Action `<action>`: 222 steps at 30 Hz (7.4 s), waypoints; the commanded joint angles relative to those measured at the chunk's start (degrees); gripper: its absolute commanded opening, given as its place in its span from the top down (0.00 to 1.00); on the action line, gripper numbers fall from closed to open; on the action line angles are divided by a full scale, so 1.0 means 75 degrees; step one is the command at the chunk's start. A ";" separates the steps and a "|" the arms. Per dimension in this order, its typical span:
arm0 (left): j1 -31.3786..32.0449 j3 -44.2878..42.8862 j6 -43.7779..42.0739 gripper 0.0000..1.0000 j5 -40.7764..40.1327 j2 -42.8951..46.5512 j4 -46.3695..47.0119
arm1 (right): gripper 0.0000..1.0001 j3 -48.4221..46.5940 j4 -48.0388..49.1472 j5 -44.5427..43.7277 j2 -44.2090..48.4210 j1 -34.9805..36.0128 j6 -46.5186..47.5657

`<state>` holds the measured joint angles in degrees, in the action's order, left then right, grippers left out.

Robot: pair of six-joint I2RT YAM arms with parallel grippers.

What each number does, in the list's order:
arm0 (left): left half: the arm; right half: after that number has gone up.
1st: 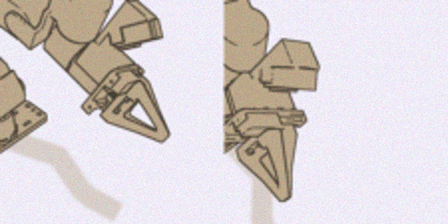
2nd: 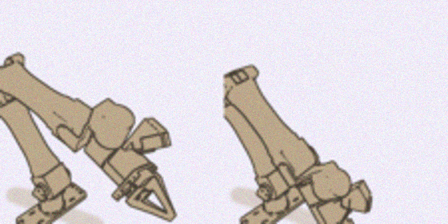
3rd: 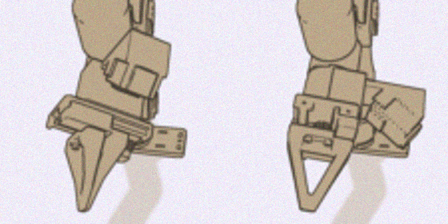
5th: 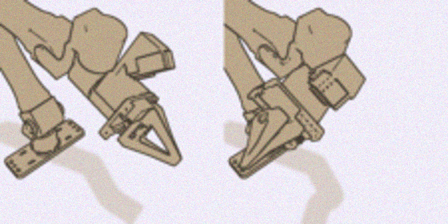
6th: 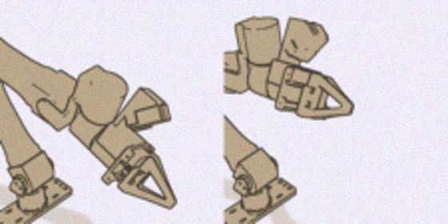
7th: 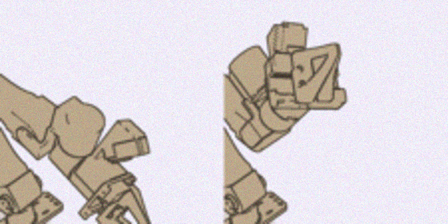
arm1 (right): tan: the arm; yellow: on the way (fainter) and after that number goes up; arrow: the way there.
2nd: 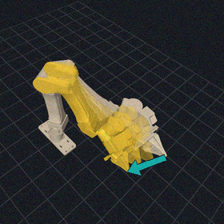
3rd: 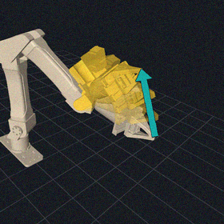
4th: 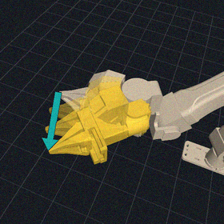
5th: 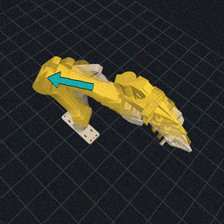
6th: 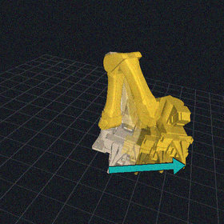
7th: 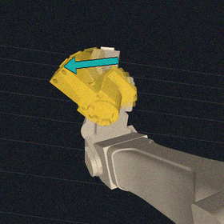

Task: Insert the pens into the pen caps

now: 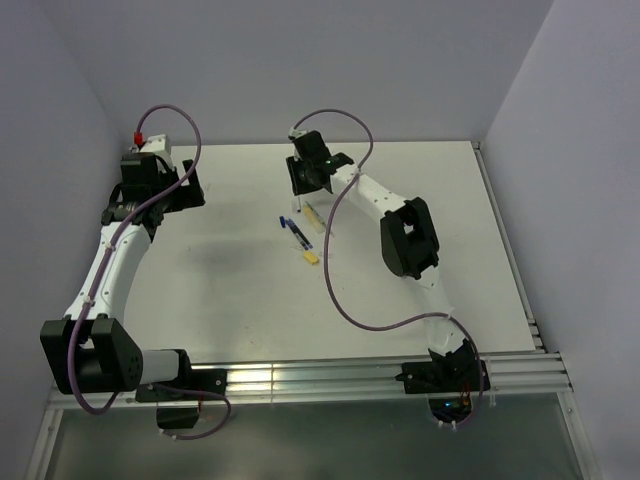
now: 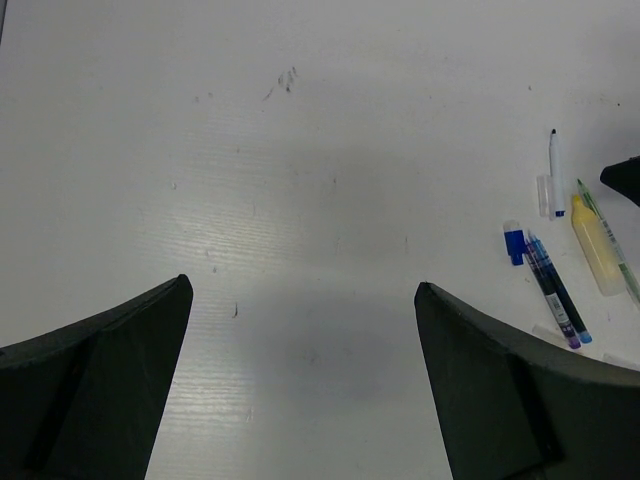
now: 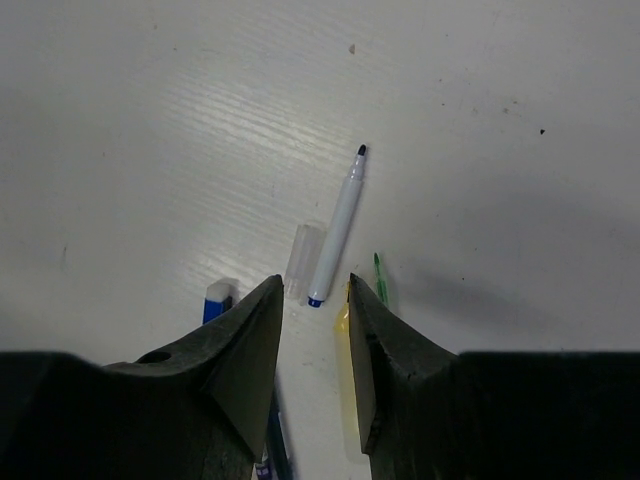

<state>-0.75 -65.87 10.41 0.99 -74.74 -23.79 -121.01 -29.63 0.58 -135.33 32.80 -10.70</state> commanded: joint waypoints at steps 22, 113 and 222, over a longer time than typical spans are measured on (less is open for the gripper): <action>0.0019 -0.0124 0.0123 0.00 -0.0086 -0.0183 0.0266 | 0.63 -0.0705 0.0235 -0.0569 -0.0917 0.0221 -0.0179; 0.0030 -0.0616 0.0264 0.01 0.0078 -0.0816 -0.0003 | 0.61 -0.0108 0.0799 -0.0113 -0.0613 -0.0224 -0.0671; 0.0710 0.1423 0.7411 0.48 0.6758 0.0672 0.8199 | 1.00 0.3654 0.4431 0.7575 0.4989 0.0315 -0.2687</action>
<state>4.08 -54.74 63.70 50.19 -70.85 32.73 -94.02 0.16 56.21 -98.83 35.38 -29.74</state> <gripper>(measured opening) 0.552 0.033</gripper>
